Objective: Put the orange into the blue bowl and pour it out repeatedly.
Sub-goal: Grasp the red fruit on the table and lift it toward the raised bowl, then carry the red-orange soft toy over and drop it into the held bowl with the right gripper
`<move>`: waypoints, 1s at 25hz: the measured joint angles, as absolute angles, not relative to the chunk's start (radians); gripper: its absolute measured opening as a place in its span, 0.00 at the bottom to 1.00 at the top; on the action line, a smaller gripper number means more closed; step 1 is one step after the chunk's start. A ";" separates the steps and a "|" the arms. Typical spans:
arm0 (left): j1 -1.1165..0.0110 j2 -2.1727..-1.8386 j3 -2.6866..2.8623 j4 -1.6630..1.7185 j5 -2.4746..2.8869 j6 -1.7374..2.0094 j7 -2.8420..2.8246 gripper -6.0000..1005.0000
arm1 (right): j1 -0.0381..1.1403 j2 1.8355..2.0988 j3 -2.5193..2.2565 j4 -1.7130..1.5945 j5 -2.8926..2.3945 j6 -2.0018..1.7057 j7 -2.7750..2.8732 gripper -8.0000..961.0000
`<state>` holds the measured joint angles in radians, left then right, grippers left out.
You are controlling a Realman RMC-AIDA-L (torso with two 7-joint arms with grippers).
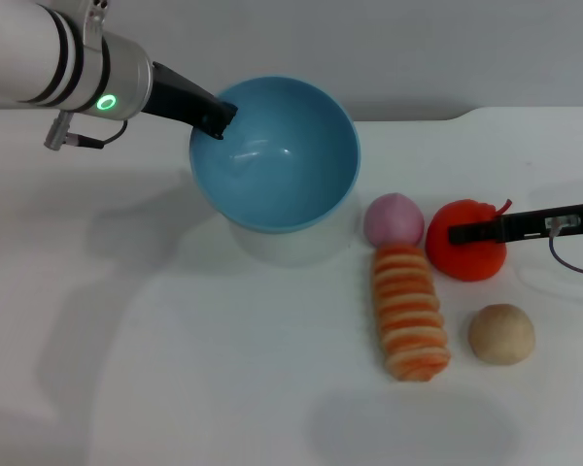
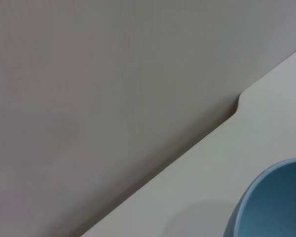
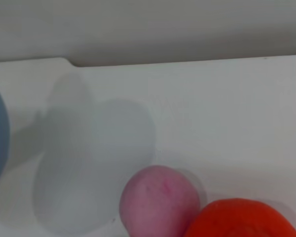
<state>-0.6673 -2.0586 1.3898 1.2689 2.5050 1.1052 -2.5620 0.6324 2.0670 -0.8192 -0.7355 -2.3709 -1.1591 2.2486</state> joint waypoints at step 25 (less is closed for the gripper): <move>-0.732 -2.061 1.460 1.231 2.511 1.172 -2.593 0.00 | 0.601 2.072 -0.832 -1.116 -2.100 -1.412 2.230 0.18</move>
<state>-0.7315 -2.0612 1.4596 1.2306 2.5112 1.1721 -2.5926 0.6010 2.0716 -0.8318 -1.1158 -2.0998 -1.4117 2.2298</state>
